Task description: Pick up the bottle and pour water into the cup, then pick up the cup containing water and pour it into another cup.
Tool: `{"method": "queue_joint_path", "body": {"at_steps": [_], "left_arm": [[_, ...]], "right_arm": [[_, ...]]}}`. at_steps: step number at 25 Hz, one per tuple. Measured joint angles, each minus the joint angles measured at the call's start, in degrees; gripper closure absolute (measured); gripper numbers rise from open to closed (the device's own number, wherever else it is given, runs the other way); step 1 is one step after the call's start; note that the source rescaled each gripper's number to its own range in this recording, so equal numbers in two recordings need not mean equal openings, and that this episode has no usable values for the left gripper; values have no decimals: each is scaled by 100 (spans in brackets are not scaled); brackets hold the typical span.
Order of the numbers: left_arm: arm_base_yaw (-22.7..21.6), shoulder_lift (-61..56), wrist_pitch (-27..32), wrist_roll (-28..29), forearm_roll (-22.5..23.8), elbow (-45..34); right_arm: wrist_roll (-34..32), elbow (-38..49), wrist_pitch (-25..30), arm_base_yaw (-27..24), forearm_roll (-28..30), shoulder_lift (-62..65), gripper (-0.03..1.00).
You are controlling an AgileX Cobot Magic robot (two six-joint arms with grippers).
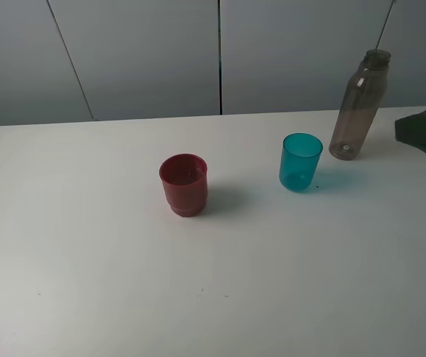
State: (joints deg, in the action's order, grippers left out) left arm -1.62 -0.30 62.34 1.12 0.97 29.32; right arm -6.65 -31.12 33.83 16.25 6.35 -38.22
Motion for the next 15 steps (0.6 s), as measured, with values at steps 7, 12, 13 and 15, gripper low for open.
{"method": "queue_joint_path", "body": {"at_steps": [7,12,13,15], "left_arm": [[0,0,0,0,0,0],[0,0,0,0,0,0],[0,0,0,0,0,0],[0,0,0,0,0,0]], "right_arm": [[315,0,1792,0,-149,2161,-3],[413,0,2495,0,-159,2828,-3],[443,0,2600,0,-159,2925,-3],[455,76,2695,0,-159,3106,-3]]}}
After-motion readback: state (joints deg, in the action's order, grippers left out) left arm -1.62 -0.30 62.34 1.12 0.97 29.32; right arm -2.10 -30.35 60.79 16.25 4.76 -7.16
